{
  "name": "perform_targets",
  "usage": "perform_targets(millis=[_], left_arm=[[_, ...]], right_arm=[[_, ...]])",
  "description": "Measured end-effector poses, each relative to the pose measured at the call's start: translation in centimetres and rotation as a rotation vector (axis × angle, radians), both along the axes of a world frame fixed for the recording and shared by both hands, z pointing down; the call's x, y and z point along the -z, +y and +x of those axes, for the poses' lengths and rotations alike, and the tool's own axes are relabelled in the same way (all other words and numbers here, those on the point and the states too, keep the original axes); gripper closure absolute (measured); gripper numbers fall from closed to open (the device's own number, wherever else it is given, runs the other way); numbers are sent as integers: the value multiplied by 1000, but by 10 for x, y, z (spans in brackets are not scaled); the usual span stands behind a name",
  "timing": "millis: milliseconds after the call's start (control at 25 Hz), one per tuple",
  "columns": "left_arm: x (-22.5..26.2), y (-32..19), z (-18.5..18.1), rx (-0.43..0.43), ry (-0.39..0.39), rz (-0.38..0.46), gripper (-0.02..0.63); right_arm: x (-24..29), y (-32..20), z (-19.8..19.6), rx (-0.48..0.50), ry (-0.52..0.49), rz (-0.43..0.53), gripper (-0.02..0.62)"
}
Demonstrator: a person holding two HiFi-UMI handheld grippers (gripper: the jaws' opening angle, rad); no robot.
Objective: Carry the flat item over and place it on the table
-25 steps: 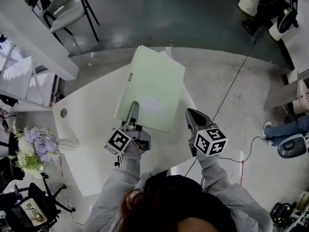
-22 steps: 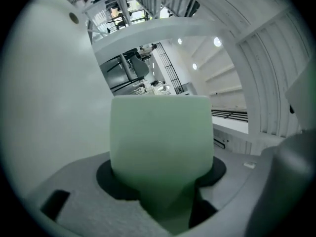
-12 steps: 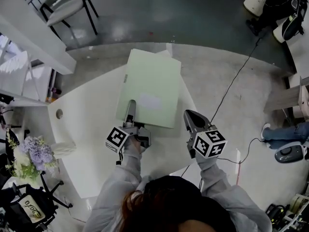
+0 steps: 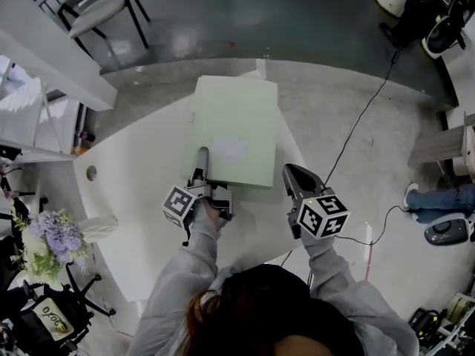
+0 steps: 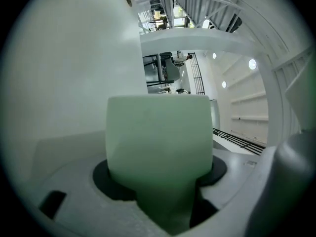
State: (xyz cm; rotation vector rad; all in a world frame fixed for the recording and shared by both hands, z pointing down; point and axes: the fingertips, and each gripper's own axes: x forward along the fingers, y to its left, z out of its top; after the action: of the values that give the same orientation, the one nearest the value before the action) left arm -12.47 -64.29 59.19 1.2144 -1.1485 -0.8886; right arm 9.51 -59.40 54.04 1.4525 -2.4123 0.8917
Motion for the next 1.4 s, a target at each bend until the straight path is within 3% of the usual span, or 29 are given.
perform_targets(millis=[160, 320, 480, 560, 640, 1000, 1160, 1400], left_arm=[[-1, -3, 0, -20, -15, -20, 300], [-1, -5, 5, -83, -56, -72, 106], [-4, -6, 20, -249, -202, -211, 5], [-5, -4, 24, -288, -241, -283, 5], [-4, -1, 25, -296, -220, -319, 5], [-12, 38, 29, -374, -188, -365, 5], [-7, 61, 32, -403, -209, -322, 5], [20, 88, 38, -491, -301, -185, 14]], right_arm=[[3, -1, -3, 6, -5, 6, 583], [6, 0, -8, 14, -11, 13, 583], [12, -2, -7, 10, -26, 28, 583], [14, -1, -5, 7, -31, 32, 583], [14, 1, -4, 3, -38, 32, 583], [18, 31, -7, 5, -44, 47, 583], [23, 50, -8, 4, -43, 59, 583], [32, 83, -10, 0, -39, 80, 583]])
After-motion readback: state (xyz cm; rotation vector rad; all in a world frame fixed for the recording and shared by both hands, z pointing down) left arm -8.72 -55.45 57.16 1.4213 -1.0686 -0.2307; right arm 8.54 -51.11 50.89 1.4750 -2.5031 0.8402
